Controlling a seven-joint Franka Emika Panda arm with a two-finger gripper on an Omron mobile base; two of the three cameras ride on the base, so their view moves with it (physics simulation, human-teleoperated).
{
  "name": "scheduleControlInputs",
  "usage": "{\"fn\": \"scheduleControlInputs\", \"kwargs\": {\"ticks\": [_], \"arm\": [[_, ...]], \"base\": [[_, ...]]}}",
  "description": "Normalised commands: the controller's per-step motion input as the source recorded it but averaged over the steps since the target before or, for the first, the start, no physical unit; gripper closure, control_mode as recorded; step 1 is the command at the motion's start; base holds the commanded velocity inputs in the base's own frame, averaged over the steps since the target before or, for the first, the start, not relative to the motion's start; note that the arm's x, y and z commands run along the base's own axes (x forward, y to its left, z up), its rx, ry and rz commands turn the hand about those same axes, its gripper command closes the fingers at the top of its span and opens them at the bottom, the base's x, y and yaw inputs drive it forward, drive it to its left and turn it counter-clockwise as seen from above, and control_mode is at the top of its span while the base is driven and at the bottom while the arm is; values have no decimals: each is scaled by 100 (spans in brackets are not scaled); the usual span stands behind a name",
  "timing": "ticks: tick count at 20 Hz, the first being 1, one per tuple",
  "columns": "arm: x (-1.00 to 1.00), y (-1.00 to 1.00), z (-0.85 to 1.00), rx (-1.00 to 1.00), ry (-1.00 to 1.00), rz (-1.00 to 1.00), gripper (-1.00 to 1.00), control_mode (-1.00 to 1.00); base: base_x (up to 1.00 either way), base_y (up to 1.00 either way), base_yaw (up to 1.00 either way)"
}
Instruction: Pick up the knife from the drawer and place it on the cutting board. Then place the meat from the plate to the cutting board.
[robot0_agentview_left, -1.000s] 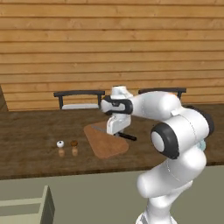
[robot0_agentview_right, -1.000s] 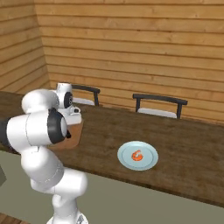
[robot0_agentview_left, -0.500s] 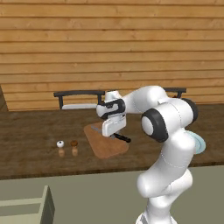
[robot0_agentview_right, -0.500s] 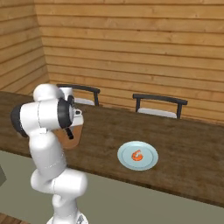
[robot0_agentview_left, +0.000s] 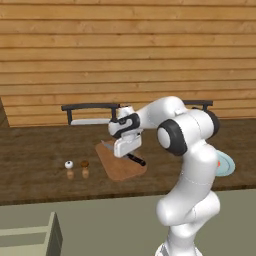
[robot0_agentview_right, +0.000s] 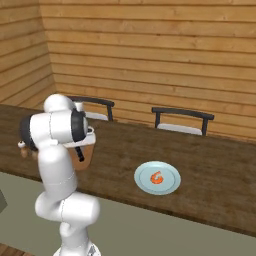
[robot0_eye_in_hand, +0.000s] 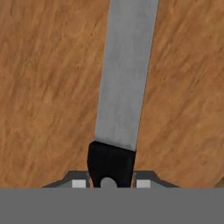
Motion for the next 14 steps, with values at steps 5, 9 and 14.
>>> {"fn": "scheduleControlInputs", "kwargs": {"ticks": [5, 9, 14], "arm": [[0, 14, -43, 0, 0, -2, -100, -100], [-10, 4, -26, 0, 0, -8, -100, -100], [-44, -10, 18, 0, -4, -10, -100, -100]], "base": [[0, 0, 0], [0, 0, 0], [0, 0, 0]]}}
